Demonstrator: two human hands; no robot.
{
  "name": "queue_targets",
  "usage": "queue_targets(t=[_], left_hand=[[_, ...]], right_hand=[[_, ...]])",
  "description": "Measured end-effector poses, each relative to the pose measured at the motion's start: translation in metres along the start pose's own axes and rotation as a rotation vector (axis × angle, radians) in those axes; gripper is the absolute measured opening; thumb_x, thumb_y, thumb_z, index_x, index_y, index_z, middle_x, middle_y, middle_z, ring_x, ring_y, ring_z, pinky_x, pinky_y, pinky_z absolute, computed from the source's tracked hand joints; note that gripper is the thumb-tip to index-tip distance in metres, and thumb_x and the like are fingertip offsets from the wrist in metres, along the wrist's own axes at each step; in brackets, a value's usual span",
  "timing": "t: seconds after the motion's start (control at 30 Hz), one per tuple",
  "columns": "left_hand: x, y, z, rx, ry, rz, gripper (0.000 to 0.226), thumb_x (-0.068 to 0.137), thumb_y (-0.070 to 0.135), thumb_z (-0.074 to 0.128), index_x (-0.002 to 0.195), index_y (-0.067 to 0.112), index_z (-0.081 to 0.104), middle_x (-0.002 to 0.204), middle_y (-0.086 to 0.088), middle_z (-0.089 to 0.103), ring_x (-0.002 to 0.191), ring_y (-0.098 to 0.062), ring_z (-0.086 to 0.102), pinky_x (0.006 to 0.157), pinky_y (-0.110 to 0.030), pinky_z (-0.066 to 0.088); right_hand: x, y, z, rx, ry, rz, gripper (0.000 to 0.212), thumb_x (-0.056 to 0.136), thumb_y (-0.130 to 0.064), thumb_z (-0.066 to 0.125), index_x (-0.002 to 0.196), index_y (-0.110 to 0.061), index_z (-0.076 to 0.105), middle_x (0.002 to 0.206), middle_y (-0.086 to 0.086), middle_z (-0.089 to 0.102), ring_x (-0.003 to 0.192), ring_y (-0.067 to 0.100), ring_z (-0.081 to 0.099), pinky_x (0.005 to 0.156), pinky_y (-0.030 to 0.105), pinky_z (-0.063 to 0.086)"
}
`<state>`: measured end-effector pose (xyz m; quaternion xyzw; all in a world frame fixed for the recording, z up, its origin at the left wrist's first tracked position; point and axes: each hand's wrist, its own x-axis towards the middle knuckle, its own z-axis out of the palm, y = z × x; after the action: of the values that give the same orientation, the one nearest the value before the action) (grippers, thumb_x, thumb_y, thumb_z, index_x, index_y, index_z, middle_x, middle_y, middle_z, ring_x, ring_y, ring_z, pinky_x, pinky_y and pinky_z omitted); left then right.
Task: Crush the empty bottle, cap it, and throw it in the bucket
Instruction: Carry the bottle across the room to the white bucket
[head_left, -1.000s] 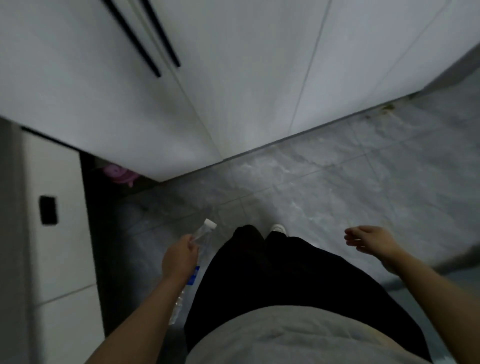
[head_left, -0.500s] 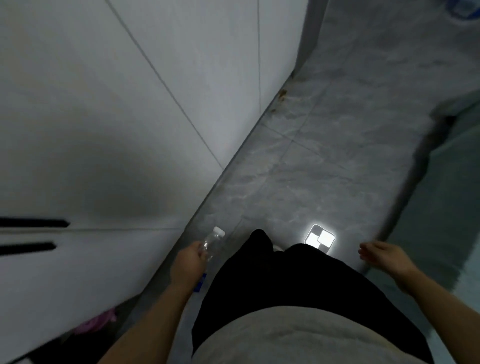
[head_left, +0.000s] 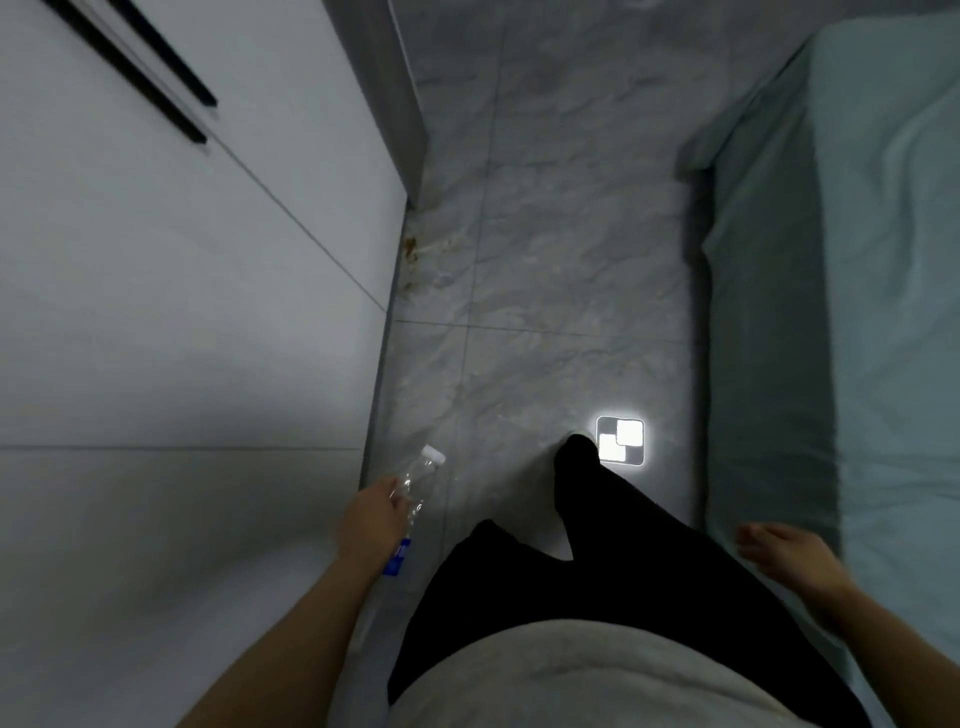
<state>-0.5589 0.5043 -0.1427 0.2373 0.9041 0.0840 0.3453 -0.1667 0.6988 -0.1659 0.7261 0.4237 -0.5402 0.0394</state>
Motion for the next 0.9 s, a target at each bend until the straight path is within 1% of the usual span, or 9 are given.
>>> queue_targets(t=[0.13, 0.2, 0.3, 0.37, 0.57, 0.63, 0.7, 0.77, 0.9], left_hand=[[0.031, 0.052, 0.003, 0.017, -0.02, 0.007, 0.013, 0.087, 0.017, 0.049, 0.084, 0.008, 0.058, 0.079, -0.017, 0.066, 0.08, -0.035, 0.063, 0.063, -0.031, 0.041], [0.046, 0.074, 0.003, 0.046, -0.024, 0.012, 0.015, 0.086, 0.019, 0.052, 0.088, 0.006, 0.059, 0.083, -0.021, 0.068, 0.081, -0.035, 0.063, 0.063, -0.03, 0.039], [0.066, 0.102, 0.0, 0.108, -0.029, 0.021, 0.019, 0.087, 0.018, 0.053, 0.091, 0.002, 0.06, 0.089, -0.025, 0.068, 0.084, -0.037, 0.064, 0.065, -0.032, 0.041], [0.081, 0.118, -0.004, 0.13, -0.035, 0.018, 0.02, 0.088, 0.018, 0.051, 0.092, 0.001, 0.06, 0.092, -0.025, 0.069, 0.085, -0.037, 0.064, 0.064, -0.03, 0.039], [0.146, 0.17, -0.025, 0.178, -0.055, 0.022, 0.023, 0.089, 0.02, 0.051, 0.09, -0.001, 0.06, 0.089, -0.024, 0.069, 0.08, -0.034, 0.064, 0.062, -0.028, 0.038], [0.173, 0.193, -0.036, 0.185, -0.065, 0.031, 0.023, 0.089, 0.02, 0.05, 0.086, 0.0, 0.061, 0.087, -0.023, 0.069, 0.076, -0.031, 0.063, 0.061, -0.027, 0.037], [0.199, 0.22, -0.049, 0.184, -0.069, 0.054, 0.021, 0.089, 0.018, 0.049, 0.082, 0.001, 0.06, 0.087, -0.023, 0.068, 0.076, -0.03, 0.062, 0.062, -0.026, 0.036], [0.225, 0.251, -0.063, 0.183, -0.09, 0.092, 0.02, 0.088, 0.019, 0.05, 0.086, 0.002, 0.061, 0.09, -0.023, 0.068, 0.08, -0.032, 0.063, 0.064, -0.026, 0.037], [0.279, 0.322, -0.086, 0.226, -0.104, 0.194, 0.023, 0.088, 0.018, 0.052, 0.089, -0.003, 0.06, 0.091, -0.027, 0.067, 0.085, -0.036, 0.063, 0.069, -0.035, 0.045]], right_hand=[[0.035, -0.047, -0.026, 0.05, -0.003, -0.041, 0.028, 0.091, -0.002, 0.042, 0.107, 0.015, 0.057, 0.097, 0.021, 0.059, 0.045, 0.001, 0.061, 0.042, 0.004, 0.042], [0.051, -0.075, -0.04, 0.088, -0.002, -0.061, 0.027, 0.091, -0.003, 0.042, 0.106, 0.014, 0.057, 0.099, 0.02, 0.06, 0.047, -0.004, 0.061, 0.044, 0.003, 0.043], [0.07, -0.113, -0.053, 0.119, 0.005, -0.072, 0.028, 0.091, -0.005, 0.043, 0.107, 0.012, 0.058, 0.111, 0.029, 0.061, 0.081, 0.021, 0.059, 0.055, 0.014, 0.046], [0.082, -0.137, -0.06, 0.132, 0.003, -0.088, 0.029, 0.091, -0.005, 0.042, 0.109, 0.014, 0.056, 0.115, 0.032, 0.059, 0.09, 0.025, 0.053, 0.055, 0.014, 0.046], [0.122, -0.19, -0.073, 0.143, -0.002, -0.011, 0.029, 0.091, -0.005, 0.043, 0.108, 0.015, 0.056, 0.102, 0.026, 0.06, 0.086, 0.027, 0.053, 0.047, 0.011, 0.046], [0.134, -0.205, -0.078, 0.13, 0.019, 0.028, 0.028, 0.091, -0.007, 0.045, 0.104, 0.013, 0.059, 0.096, 0.024, 0.062, 0.082, 0.028, 0.055, 0.052, 0.022, 0.045], [0.142, -0.218, -0.084, 0.111, 0.04, 0.074, 0.029, 0.091, -0.009, 0.045, 0.102, 0.012, 0.061, 0.091, 0.021, 0.062, 0.073, 0.028, 0.055, 0.057, 0.026, 0.037], [0.152, -0.232, -0.092, 0.126, 0.066, 0.109, 0.029, 0.091, -0.009, 0.044, 0.102, 0.012, 0.06, 0.092, 0.02, 0.061, 0.067, 0.026, 0.056, 0.059, 0.028, 0.037], [0.17, -0.264, -0.109, 0.167, 0.098, 0.155, 0.029, 0.093, -0.009, 0.041, 0.105, 0.011, 0.059, 0.101, 0.019, 0.06, 0.086, 0.03, 0.056, 0.074, 0.034, 0.04]])
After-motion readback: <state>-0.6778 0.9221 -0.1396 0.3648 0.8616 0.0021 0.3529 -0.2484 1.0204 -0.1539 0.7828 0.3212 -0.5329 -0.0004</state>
